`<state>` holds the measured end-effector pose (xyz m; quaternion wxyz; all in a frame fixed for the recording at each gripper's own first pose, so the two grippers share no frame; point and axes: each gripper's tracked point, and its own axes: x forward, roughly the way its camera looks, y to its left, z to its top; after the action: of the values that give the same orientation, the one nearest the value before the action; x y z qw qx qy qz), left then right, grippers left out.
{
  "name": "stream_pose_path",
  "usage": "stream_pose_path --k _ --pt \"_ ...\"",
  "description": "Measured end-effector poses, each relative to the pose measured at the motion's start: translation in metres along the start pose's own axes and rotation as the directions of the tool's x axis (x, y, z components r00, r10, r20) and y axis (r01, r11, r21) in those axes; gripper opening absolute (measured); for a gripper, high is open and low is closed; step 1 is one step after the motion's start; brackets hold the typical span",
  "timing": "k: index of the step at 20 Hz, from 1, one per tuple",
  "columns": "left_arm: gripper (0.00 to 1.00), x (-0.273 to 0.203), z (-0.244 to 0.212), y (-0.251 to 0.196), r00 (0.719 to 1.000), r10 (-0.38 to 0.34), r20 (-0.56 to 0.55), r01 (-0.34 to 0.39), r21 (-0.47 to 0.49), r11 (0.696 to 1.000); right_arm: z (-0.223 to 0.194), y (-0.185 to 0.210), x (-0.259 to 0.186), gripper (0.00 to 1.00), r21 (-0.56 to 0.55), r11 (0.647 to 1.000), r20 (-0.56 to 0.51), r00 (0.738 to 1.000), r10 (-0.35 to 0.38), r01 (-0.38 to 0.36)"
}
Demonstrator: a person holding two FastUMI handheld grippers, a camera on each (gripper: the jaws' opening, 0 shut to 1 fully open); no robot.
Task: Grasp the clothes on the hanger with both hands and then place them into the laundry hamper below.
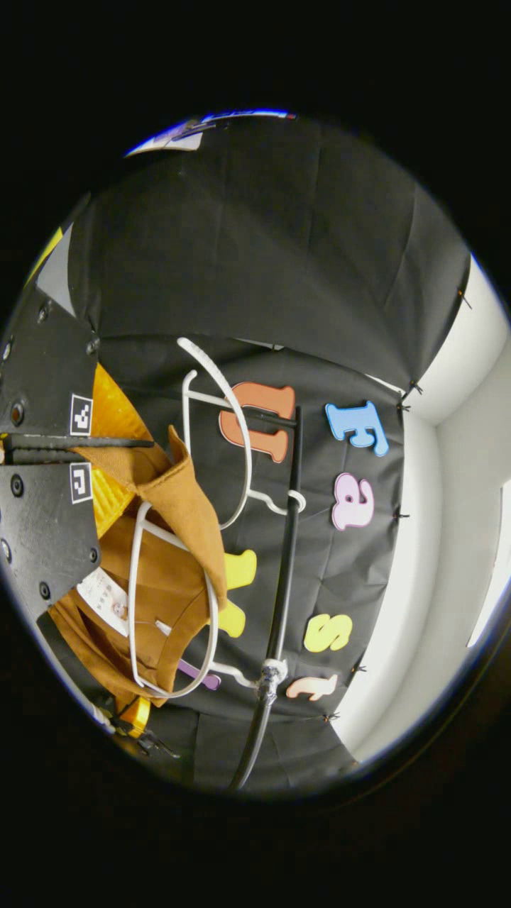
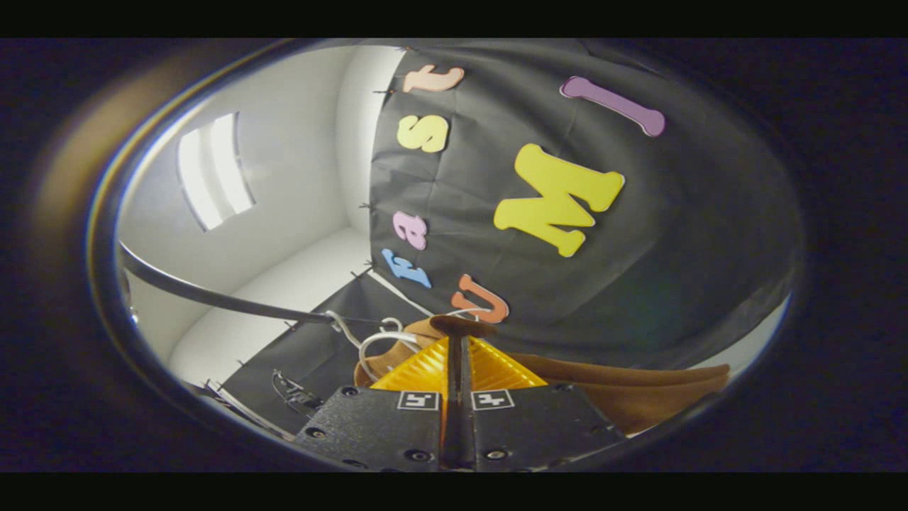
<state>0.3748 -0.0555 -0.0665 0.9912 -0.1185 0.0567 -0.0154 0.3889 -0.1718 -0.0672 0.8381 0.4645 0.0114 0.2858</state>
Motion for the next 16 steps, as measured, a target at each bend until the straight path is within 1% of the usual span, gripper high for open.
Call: stream_pose_path --k 1,2,3,4,6,8,9,10,11,12,13,14,15,16 --pt "0.0 -0.001 0.003 0.0 1.0 -0.006 0.004 0.006 0.005 1.0 -0.004 -0.005 0.002 0.02 -0.036 0.999 -0.017 1.0 -0.024 0.023" --pt "0.0 0.001 0.005 0.004 1.0 -0.008 0.006 0.008 0.011 1.0 -0.003 -0.002 0.003 0.04 -0.057 0.998 -0.013 1.0 -0.012 0.011" --pt "0.0 0.002 0.006 0.008 1.0 -0.006 0.0 0.006 0.012 1.0 -0.001 -0.001 0.006 0.0 -0.077 0.997 -0.014 1.0 -0.01 0.009" --pt "0.0 0.004 0.007 0.011 1.0 -0.005 -0.008 0.005 0.008 1.0 -0.009 -0.002 0.005 0.0 -0.091 0.996 -0.045 0.999 -0.007 0.003" --pt "0.0 0.007 0.011 0.013 1.0 -0.002 -0.006 0.002 -0.001 1.0 -0.019 0.002 0.003 0.07 -0.064 0.997 -0.093 0.995 0.03 -0.036" --pt "0.0 0.005 0.01 0.011 1.0 -0.004 -0.005 0.004 0.001 1.0 -0.022 -0.008 0.002 0.36 -0.049 0.999 -0.1 0.995 0.012 -0.017" --pt "0.0 0.005 0.008 0.009 1.0 -0.005 -0.008 0.005 0.005 1.0 -0.027 -0.01 0.002 0.42 -0.045 0.999 -0.11 0.994 0.01 -0.016" --pt "0.01 0.004 0.005 0.007 1.0 -0.003 -0.011 0.004 0.014 1.0 -0.037 -0.005 -0.001 0.42 -0.047 0.998 -0.132 0.991 0.023 -0.03" --pt "0.0 0.003 0.004 0.007 1.0 0.001 -0.011 -0.001 0.024 1.0 -0.041 -0.004 -0.002 0.42 -0.067 0.997 -0.14 0.99 0.022 -0.031" --pt "0.0 0.004 0.004 0.006 1.0 0.002 -0.012 -0.001 0.029 1.0 -0.04 -0.005 -0.001 0.38 -0.085 0.996 -0.134 0.991 0.02 -0.032" --pt "0.0 0.005 0.001 0.005 1.0 0.0 -0.019 0.001 0.023 1.0 -0.035 -0.012 0.002 0.25 -0.09 0.996 -0.112 0.994 -0.006 -0.005" --pt "0.0 0.004 -0.002 0.004 1.0 -0.006 -0.021 0.006 0.018 1.0 -0.03 -0.017 0.002 0.16 -0.076 0.997 -0.094 0.995 -0.017 0.009" --pt "0.0 0.004 -0.004 0.005 1.0 -0.005 -0.026 0.006 0.017 1.0 -0.027 -0.014 0.002 0.07 -0.055 0.998 -0.086 0.996 -0.01 0.005" --pt "0.0 0.005 -0.005 0.007 1.0 -0.004 -0.028 0.005 0.017 1.0 -0.027 -0.012 0.0 0.05 -0.05 0.999 -0.077 0.997 -0.012 0.008"
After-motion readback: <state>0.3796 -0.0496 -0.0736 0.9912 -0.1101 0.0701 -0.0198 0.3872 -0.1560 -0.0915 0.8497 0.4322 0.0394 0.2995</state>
